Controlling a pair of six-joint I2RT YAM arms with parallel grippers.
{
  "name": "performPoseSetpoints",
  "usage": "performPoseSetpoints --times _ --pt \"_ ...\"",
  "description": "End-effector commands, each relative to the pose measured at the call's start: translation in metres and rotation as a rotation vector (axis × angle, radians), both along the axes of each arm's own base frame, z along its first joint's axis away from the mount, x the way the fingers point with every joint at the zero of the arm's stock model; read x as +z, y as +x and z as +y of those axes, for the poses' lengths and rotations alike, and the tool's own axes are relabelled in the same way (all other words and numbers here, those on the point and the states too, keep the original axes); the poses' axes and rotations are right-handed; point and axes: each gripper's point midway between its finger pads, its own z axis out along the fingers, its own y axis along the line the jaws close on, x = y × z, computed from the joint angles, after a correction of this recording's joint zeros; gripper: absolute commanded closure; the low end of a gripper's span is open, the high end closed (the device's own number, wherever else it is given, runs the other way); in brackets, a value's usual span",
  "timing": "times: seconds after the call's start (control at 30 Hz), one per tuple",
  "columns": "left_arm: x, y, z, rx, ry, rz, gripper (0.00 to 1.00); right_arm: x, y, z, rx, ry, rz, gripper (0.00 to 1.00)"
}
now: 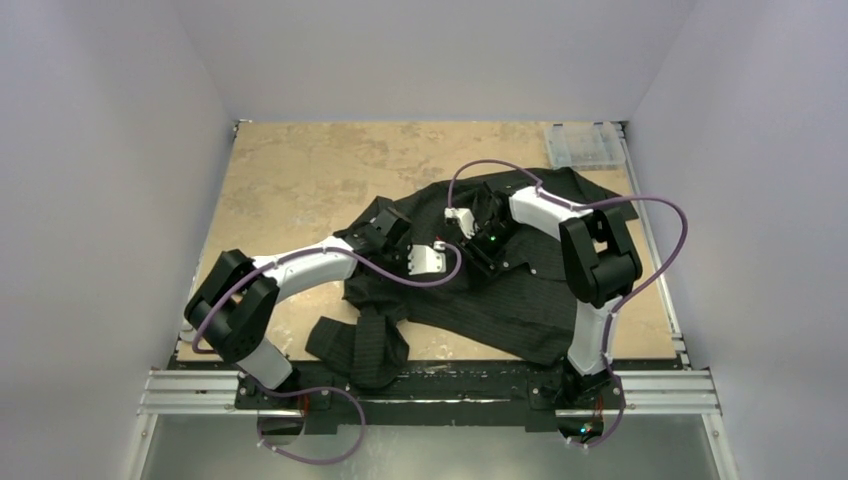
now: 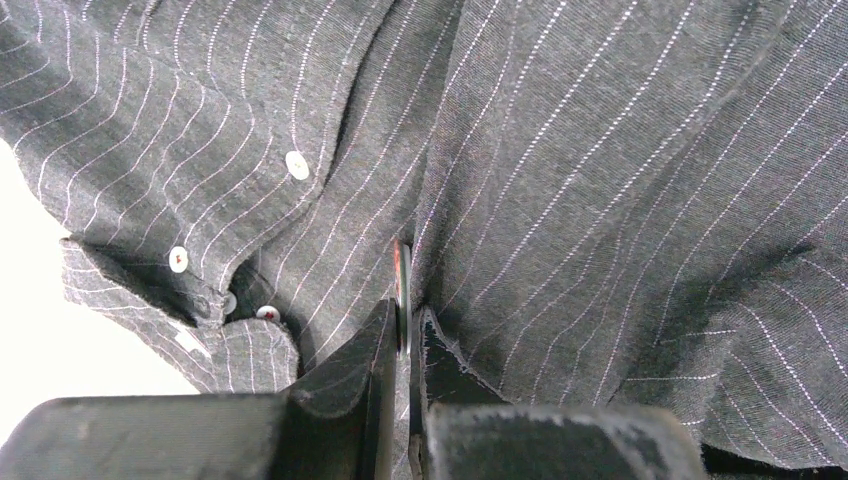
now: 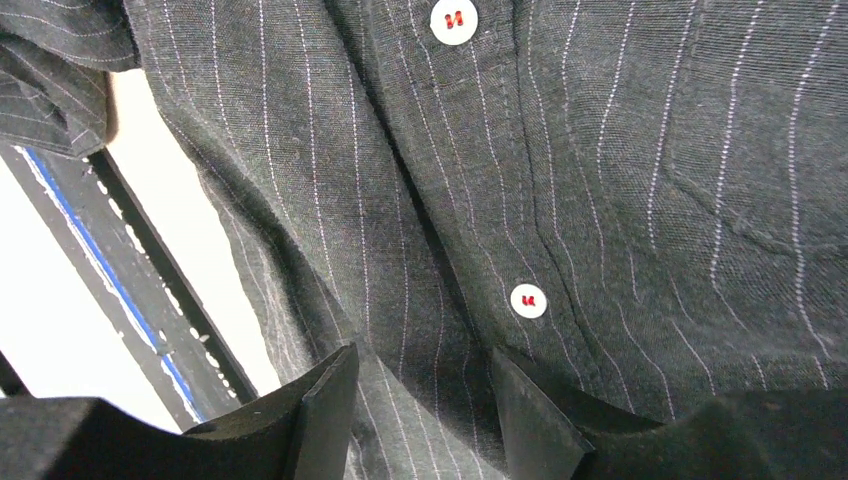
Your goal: Remove the brooch from the garment
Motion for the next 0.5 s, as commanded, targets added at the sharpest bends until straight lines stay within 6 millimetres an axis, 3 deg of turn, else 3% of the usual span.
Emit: performPoseSetpoints --times 0.0,0.03,0.13,0.3,0.33,0.43,0.47 --pt "0.020 0.014 -0.009 0.039 -0.074 0.009 1.00 0.021 0.010 0.005 0.011 0.049 -0.105 0.43" --pt "0.019 0.017 -0.008 0.060 -0.075 0.020 0.99 0.026 0.013 0.007 0.008 0.062 -0.126 0.42" --pt "0.019 0.028 -0.005 0.124 -0.086 0.018 0.83 0.036 0.015 0.011 0.012 0.096 -0.156 0.42" --pt "0.017 0.037 -0.005 0.146 -0.092 0.003 0.76 0.041 0.014 0.013 0.012 0.114 -0.157 0.42" --pt "0.017 0.039 -0.005 0.150 -0.091 0.005 0.79 0.042 0.014 0.013 0.011 0.119 -0.164 0.41" --pt "0.017 0.042 -0.005 0.165 -0.109 0.023 1.00 0.049 0.023 0.014 -0.016 0.148 -0.229 0.39" --pt "0.019 0.042 -0.004 0.164 -0.121 0.031 1.00 0.053 0.027 0.014 -0.028 0.163 -0.265 0.37"
